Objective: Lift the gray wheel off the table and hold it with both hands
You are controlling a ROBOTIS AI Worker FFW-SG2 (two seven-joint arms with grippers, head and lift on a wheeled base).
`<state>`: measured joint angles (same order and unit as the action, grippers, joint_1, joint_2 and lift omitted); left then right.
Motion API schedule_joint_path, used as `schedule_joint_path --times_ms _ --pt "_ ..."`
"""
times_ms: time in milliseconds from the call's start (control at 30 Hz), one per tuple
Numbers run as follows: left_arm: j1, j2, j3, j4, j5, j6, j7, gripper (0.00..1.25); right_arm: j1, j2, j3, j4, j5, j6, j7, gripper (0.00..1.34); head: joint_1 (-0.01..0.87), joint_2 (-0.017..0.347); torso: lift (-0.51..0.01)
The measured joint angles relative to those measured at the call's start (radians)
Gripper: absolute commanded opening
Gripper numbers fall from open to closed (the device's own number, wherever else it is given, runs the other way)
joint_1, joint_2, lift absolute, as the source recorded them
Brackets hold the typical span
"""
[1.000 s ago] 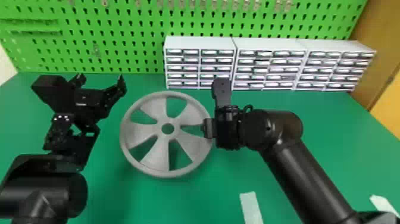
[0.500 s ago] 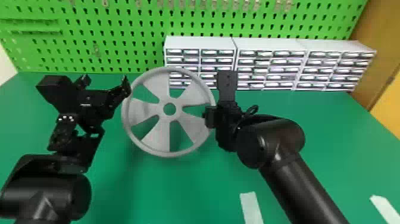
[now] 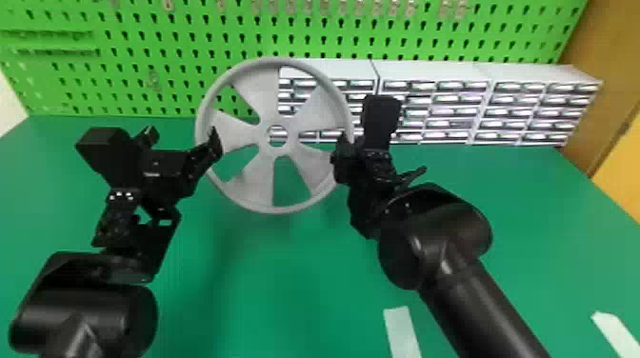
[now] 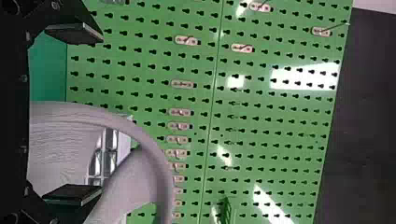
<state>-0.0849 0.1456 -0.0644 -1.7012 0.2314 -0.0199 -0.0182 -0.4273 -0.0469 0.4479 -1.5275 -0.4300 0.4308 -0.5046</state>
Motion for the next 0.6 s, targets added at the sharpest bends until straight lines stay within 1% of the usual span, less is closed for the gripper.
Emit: schedule_joint_path --times_ms 133,433,600 --pt "0.003 0.000 -0.011 0.000 0.004 -0.001 0.008 1.10 0.009 -0.008 0.020 -0.002 0.023 -0.082 0.000 0.25 0.711 0.015 -0.098" --pt "0.013 0.000 -0.038 0.000 0.035 -0.001 0.050 1.10 0.016 -0.024 0.059 -0.006 0.072 -0.198 0.000 0.25 0.711 0.015 -0.098" --pt "0.020 0.000 -0.048 0.000 0.048 -0.002 0.078 1.10 0.018 -0.027 0.074 -0.006 0.097 -0.238 0.001 0.25 0.711 0.015 -0.098"
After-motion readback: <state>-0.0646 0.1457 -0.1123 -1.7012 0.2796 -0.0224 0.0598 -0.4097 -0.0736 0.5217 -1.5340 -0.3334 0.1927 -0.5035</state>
